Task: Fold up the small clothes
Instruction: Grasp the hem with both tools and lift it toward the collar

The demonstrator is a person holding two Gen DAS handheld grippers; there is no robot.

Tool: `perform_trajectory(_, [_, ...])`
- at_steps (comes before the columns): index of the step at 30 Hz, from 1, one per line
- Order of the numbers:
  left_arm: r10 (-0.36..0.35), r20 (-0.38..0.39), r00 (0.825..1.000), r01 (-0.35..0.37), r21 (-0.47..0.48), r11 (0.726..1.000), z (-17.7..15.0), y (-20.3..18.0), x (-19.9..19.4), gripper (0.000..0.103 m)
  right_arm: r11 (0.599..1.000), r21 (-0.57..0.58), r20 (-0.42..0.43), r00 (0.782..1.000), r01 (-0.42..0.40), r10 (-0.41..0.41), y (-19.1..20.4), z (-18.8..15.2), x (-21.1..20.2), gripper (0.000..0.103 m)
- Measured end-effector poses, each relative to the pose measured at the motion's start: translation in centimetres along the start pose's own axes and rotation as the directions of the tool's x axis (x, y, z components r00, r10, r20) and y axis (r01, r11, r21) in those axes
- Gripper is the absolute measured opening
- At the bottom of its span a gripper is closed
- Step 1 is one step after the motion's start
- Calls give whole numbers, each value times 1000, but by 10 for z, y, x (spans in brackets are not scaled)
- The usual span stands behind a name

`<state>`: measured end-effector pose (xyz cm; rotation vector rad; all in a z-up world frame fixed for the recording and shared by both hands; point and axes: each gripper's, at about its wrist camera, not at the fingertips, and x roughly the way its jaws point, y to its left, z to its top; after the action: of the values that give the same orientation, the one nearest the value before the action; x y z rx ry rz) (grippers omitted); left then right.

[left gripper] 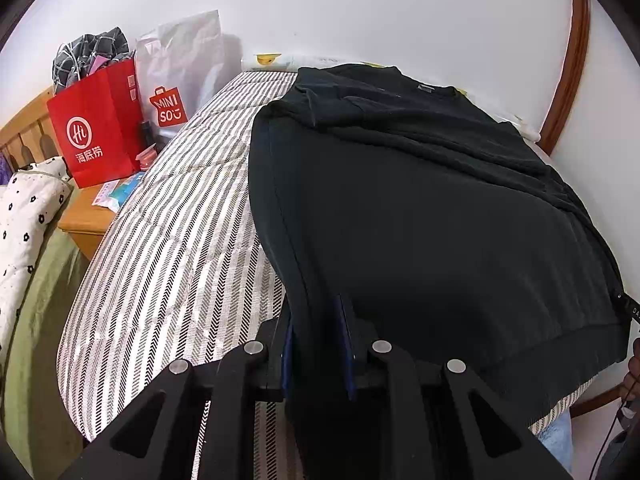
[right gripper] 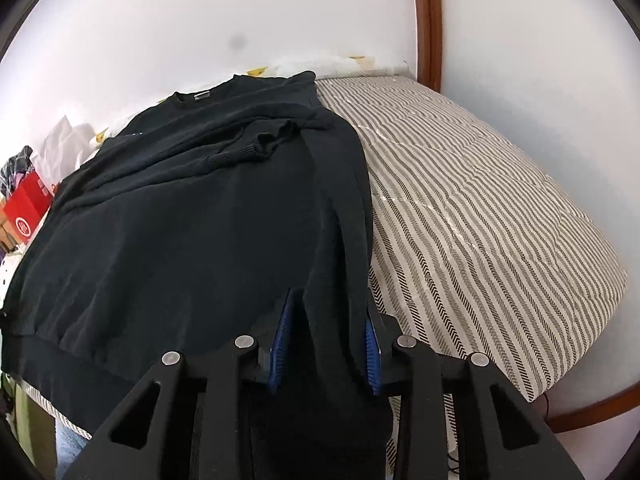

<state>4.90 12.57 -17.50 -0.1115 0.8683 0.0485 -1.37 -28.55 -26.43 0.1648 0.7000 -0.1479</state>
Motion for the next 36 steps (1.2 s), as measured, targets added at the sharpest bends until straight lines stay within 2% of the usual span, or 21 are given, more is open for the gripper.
perform_trajectory(1, [0, -8, 1000, 0, 7, 1000, 1, -1, 0, 12, 1000, 0, 1, 1000, -2, 2, 0, 1, 1, 21])
perform_trajectory(3, [-11, -24, 1000, 11, -8, 1000, 3, 0, 1, 9, 1000, 5, -3, 1000, -11, 11, 0, 3, 1, 13])
perform_trajectory(6, [-18, -29, 999, 17, -33, 999, 3, 3, 1, 8, 999, 17, 4, 1000, -29, 29, -1, 6, -4, 9])
perform_trajectory(10, [-35, 19, 999, 35, -27, 999, 2, 1, -14, 7, 997, 46, 42, 997, -64, 62, -7, 9, -20, 8])
perform_trajectory(13, [-77, 51, 996, 79, -39, 996, 5, 4, -28, 7, 991, 83, 69, 993, -103, 97, -13, 15, -35, 7])
perform_trajectory(18, [-152, 83, 985, 159, -85, 984, 6, 14, -47, 7, 992, 59, 126, 986, -113, 105, -8, 22, -63, 7])
perform_trajectory(22, [-184, 119, 976, 195, -80, 978, 8, 17, -65, 7, 990, 40, 171, 977, -139, 130, -8, 22, -89, 7])
perform_trajectory(29, [-211, 181, 961, 226, -71, 971, 33, 14, -72, 7, 982, 18, 226, 958, -187, 179, -12, 45, -101, 7])
perform_trajectory(36, [-203, 235, 951, 224, -65, 972, 78, 10, -60, 7, 977, 7, 283, 938, -211, 200, -7, 92, -87, 7])
